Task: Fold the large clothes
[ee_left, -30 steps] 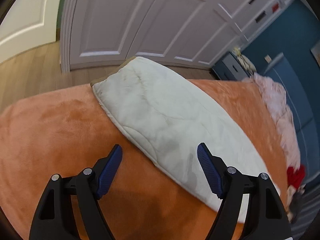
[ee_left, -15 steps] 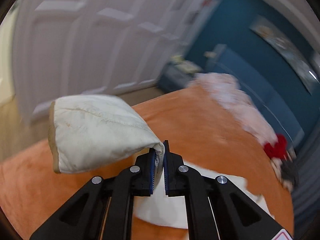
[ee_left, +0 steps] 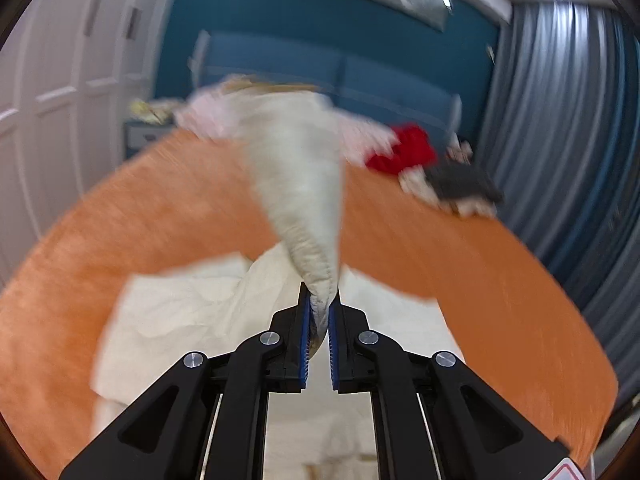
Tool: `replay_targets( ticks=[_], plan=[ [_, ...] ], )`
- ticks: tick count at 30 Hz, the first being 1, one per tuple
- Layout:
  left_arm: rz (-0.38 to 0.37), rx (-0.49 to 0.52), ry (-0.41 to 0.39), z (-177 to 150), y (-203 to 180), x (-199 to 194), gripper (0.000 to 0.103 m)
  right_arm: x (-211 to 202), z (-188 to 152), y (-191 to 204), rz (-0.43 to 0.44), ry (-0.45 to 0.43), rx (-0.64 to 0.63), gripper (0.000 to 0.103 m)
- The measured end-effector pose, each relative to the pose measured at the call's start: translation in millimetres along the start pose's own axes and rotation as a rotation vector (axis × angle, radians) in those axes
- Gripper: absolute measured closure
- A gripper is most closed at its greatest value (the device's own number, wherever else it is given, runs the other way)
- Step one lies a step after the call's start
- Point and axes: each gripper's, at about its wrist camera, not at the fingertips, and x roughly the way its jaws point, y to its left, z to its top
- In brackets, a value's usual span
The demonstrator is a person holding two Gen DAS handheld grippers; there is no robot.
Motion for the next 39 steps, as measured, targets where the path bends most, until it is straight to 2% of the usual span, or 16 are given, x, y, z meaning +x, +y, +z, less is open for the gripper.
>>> replay_targets(
  ticks=[4,7,9,11,14,16,19,22,26,29,31,32,34,36,38,39],
  plan=[
    [-0.013,0.005,0.149,-47,-15,55,0.097,-5,-3,-22,0.003,0.021,0.047,0.033],
    [-0.018,-0.016,0.249,-80,-8,87,0.093,-6,-5,-32,0.027,0.042,0.069,0.030],
    [-0.025,-0.025,0.275,-94,1,91,0.082,-5,-4,-35,0.039,0.050,0.067,0.029],
    [-0.039,-0.069,0.279,-99,17,85,0.058,-3,0,-36,0.056,0.057,0.063,0.027],
    [-0.079,-0.130,0.234,-95,45,54,0.032,-2,14,-37,0.090,0.053,0.068,0.025],
    [-0.089,-0.182,0.185,-89,59,20,0.029,1,25,-41,0.104,0.039,0.082,0.020],
    [-0.039,-0.259,0.166,-83,104,2,0.028,14,43,-50,0.120,0.041,0.131,0.016],
    [0.063,-0.384,0.155,-82,162,-4,0.028,31,51,-61,0.112,0.060,0.185,0.016],
    [0.096,-0.575,0.164,-92,224,-2,0.031,58,53,-73,0.108,0.118,0.265,0.016],
    [0.104,-0.671,0.167,-99,249,-2,0.032,78,52,-74,0.126,0.176,0.285,0.042],
    [0.107,-0.707,0.162,-101,256,-1,0.035,89,52,-68,0.164,0.230,0.280,0.089],
    [0.101,-0.716,0.159,-100,256,0,0.037,90,53,-64,0.165,0.238,0.266,0.097],
    [0.107,-0.718,0.159,-96,258,4,0.044,77,61,-54,0.181,0.190,0.211,0.100],
    [0.120,-0.693,0.170,-93,258,10,0.055,57,72,-47,0.180,0.123,0.164,0.100],
    [0.162,-0.668,0.197,-92,257,21,0.073,42,79,-46,0.161,0.078,0.140,0.100],
    [0.172,-0.661,0.205,-92,258,25,0.075,38,78,-48,0.151,0.074,0.140,0.100]
  ],
)
